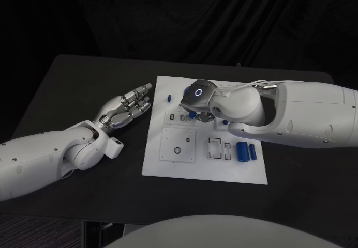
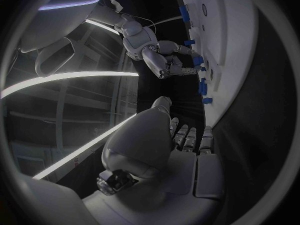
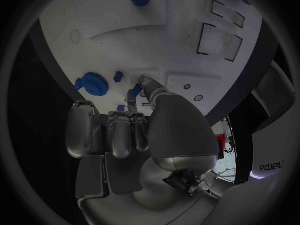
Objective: Assemble the parts on the task board
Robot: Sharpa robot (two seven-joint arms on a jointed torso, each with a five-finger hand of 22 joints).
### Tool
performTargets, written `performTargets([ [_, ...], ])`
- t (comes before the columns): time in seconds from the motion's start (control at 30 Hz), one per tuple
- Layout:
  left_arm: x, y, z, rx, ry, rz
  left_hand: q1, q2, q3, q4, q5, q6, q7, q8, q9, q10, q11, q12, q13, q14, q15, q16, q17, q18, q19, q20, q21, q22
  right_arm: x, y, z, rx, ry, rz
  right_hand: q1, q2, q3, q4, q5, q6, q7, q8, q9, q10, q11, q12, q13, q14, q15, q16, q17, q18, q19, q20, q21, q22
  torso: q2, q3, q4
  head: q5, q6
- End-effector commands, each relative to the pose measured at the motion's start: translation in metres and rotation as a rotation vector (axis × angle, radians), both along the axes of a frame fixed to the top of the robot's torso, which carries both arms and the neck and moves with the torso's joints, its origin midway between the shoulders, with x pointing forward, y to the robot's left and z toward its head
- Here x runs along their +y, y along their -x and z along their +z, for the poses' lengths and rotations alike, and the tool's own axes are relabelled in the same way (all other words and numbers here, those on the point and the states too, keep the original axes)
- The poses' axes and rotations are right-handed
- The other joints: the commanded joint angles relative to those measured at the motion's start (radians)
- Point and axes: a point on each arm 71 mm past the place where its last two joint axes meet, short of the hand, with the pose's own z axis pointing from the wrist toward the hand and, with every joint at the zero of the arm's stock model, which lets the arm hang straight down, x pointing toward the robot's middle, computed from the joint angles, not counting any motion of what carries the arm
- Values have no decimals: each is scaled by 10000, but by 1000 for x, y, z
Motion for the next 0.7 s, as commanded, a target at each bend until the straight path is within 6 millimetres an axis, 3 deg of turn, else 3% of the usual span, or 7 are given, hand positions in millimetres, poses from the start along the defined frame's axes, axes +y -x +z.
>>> performTargets([
  [0.03,-2,3,8,-946,798,-366,-48,-63,59,17,-29,-48,54,-17,-11,7,46,31,4,33,64,-37,-13,-152,10,63,-60,-10,0,0,-1,-27,51,-59,-74,0,30,10,30,-38,-3,-68,-10,1078,69,26,2627,860,30,-43,2263,138,-70,-21,-60,1932,4,0,5,-7,-11],
  [0.7,-2,3,7,-914,782,-369,-34,-70,90,-9,-45,-51,81,-17,-11,-3,46,28,1,33,73,-37,-13,-156,10,69,-60,-10,0,0,-2,-23,14,-40,-104,-7,56,-18,24,173,-10,-47,7,1078,70,26,2627,820,41,-118,2187,155,-117,-3,-149,1907,3,5,4,6,-21],
])
